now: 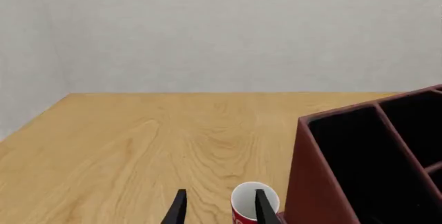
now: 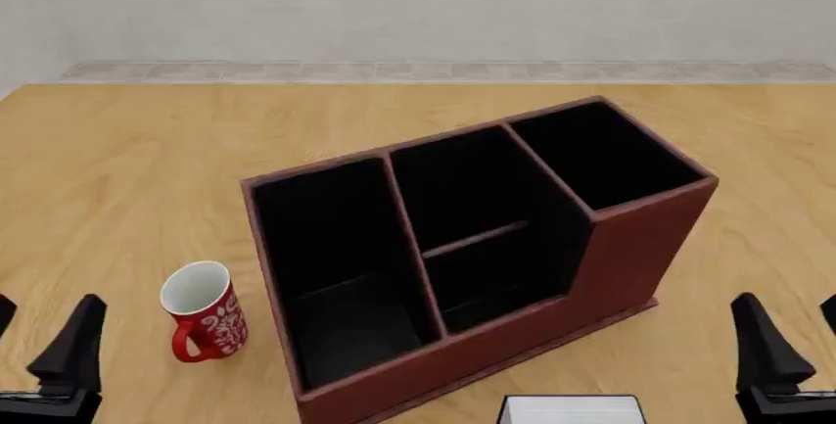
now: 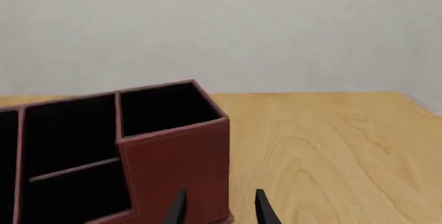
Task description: Pick up the book and place it in the right compartment of the caddy.
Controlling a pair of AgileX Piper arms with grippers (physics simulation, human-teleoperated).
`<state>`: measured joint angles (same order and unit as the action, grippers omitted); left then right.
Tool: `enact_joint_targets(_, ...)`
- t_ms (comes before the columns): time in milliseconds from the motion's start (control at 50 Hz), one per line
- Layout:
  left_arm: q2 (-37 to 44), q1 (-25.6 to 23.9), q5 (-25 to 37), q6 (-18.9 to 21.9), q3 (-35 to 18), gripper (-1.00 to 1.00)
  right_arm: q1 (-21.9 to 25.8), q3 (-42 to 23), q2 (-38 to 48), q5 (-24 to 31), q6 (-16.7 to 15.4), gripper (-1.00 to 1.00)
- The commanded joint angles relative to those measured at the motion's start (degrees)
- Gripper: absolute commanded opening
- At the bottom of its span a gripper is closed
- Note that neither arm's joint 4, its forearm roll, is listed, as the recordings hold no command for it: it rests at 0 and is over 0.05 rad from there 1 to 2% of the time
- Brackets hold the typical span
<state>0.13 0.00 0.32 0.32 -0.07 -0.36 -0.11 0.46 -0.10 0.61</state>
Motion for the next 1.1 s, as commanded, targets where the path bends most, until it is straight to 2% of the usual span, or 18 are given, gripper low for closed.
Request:
enact_joint_targets(20,0.15,-0.27,-0.08,-0.19,-0.16,1.0,1.97,-1.57,1.02,1.43,-2.83,1.0)
enact_joint_targets(60,0.19,-0.35,0.03,0.02,-0.11,1.0,1.54,-2.49,1.93,2.11,-3.07,1.0)
enact_joint_targets(180,0.77,-0.1,0.24,0.4,-0.06,1.0,3.16,-6.1,4.25,4.67,-6.44,1.0)
enact_joint_targets(340,1.69,-0.23,-0.21,1.27,0.01,1.0,5.22,-12.54,10.84,9.08,-12.27,1.0)
enact_joint_targets(520,3.24,-0.62,-1.45,2.02,-0.02,1.0,10.09,-21.8,17.07,18.26,-18.11,1.0)
enact_joint_targets(560,3.32,-0.49,-1.57,1.86,-0.06,1.0,9.61,-24.62,17.45,20.84,-17.81,1.0)
enact_joint_targets(660,3.03,-0.09,-1.44,1.8,0.01,1.0,10.06,-28.56,18.58,25.38,-20.53,1.0)
enact_joint_targets(680,3.39,-0.06,-1.6,1.79,0.04,1.0,10.91,-30.14,19.57,27.5,-22.24,1.0)
enact_joint_targets(740,3.3,0.11,-1.43,1.54,0.05,1.0,11.1,-32.18,20.22,29.59,-22.88,1.0)
enact_joint_targets(780,2.66,0.31,-0.63,1.32,0.05,1.0,12.98,-34.59,21.58,33.02,-24.37,1.0)
enact_joint_targets(940,3.4,0.54,-1.39,1.42,0.04,1.0,15.32,-40.88,24.75,39.08,-25.56,1.0)
enact_joint_targets(1000,3.55,0.62,-1.66,1.67,0.02,1.0,16.86,-42.6,26.3,42.04,-27.0,1.0)
enact_joint_targets(1100,4.29,0.79,-2.28,2.01,0.01,1.0,16.58,-45.82,27.11,46.48,-30.19,1.0)
